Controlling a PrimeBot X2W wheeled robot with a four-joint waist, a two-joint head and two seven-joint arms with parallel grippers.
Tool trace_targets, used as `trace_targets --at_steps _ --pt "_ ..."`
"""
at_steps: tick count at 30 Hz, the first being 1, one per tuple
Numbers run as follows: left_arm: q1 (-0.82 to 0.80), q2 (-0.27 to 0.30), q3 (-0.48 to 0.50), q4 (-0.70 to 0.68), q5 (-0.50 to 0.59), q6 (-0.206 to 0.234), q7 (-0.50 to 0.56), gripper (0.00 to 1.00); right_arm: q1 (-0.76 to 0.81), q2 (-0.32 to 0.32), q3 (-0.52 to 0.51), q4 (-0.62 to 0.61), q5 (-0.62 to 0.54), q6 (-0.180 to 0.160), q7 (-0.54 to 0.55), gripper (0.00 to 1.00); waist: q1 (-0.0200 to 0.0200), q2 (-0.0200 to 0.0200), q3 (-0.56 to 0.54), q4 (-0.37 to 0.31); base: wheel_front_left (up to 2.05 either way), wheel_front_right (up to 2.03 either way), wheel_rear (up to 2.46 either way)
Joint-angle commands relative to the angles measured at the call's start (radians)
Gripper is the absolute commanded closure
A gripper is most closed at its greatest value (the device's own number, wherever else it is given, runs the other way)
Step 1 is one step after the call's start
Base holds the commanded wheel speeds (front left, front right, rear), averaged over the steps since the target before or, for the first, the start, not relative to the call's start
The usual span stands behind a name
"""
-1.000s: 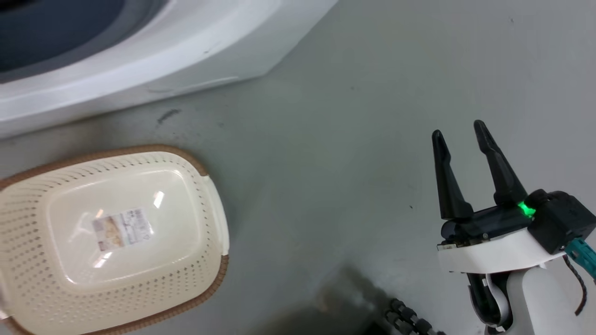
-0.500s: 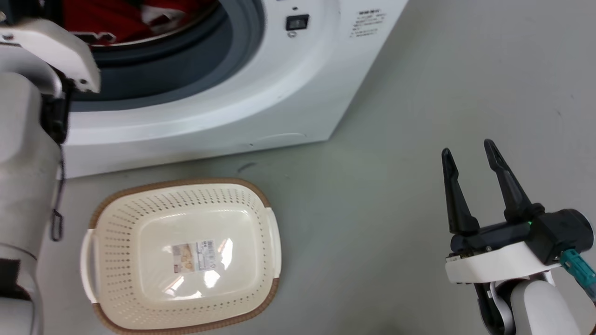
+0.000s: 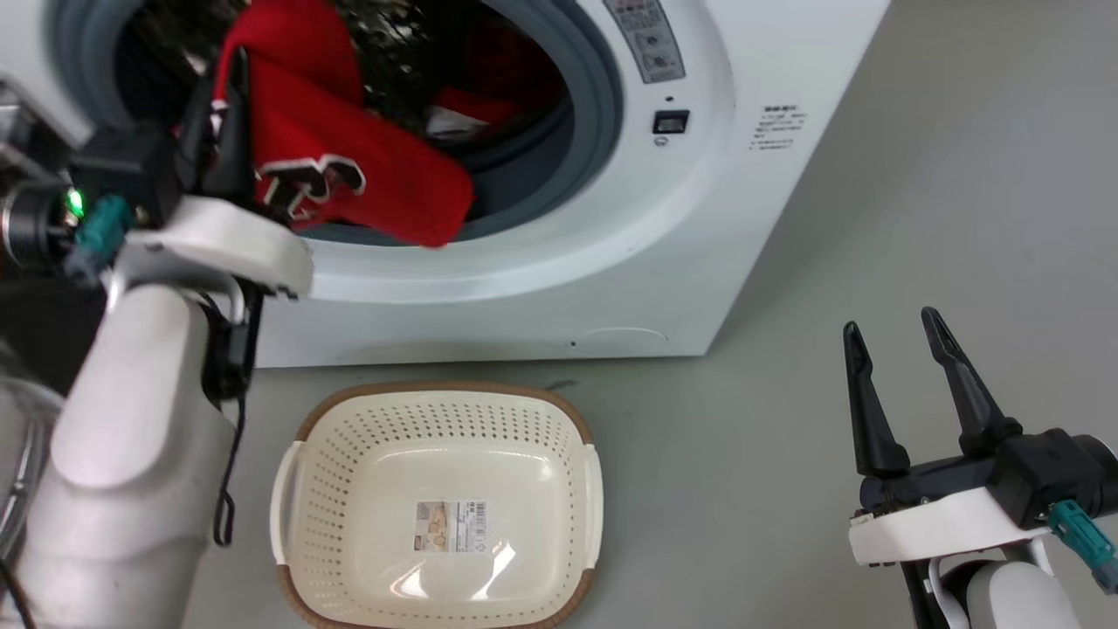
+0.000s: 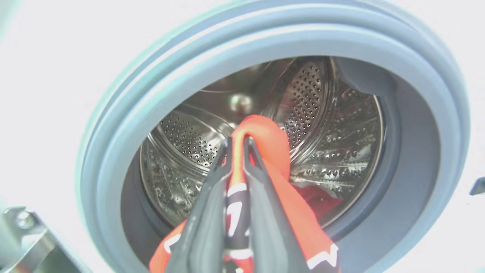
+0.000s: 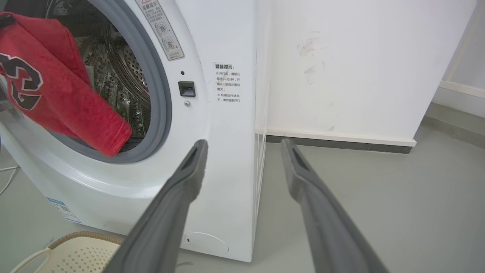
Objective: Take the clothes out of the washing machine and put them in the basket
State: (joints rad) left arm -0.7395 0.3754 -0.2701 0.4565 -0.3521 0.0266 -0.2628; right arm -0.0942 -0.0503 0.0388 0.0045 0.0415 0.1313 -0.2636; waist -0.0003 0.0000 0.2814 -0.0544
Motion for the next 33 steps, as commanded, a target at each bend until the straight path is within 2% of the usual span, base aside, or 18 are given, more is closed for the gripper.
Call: trace_targets --at_steps 1,10,16,23,33 --pt "0.018 -0.007 0.008 -0.017 0.008 -0.003 -0.003 1.00 0.014 0.000 -0.001 0.002 -0.005 -0.001 -0.002 0.00 0.0003 0.0000 -0.033 0.032 0.00 0.00 0.00" --pt "0.230 -0.063 0.062 -0.168 0.060 -0.045 -0.003 1.00 0.038 0.000 -0.002 0.006 -0.012 -0.001 -0.002 0.00 0.0003 0.0000 -0.081 0.082 0.00 0.00 0.00" --pt "0.381 -0.082 0.069 -0.204 0.069 -0.072 -0.003 1.00 0.049 0.000 -0.006 0.006 -0.015 -0.001 -0.002 0.00 0.0003 0.0000 -0.079 0.101 0.00 0.00 0.00" --pt "0.461 -0.096 0.059 -0.120 0.087 -0.094 -0.003 1.00 0.028 0.000 -0.003 -0.002 -0.027 -0.001 -0.002 0.00 0.0003 0.0000 -0.025 0.104 0.00 0.00 0.00" --pt "0.364 -0.142 0.080 0.106 0.130 -0.119 -0.003 1.00 -0.032 0.000 -0.014 -0.044 -0.078 -0.001 -0.002 0.00 0.0003 0.0000 0.165 0.077 0.00 0.00 0.00"
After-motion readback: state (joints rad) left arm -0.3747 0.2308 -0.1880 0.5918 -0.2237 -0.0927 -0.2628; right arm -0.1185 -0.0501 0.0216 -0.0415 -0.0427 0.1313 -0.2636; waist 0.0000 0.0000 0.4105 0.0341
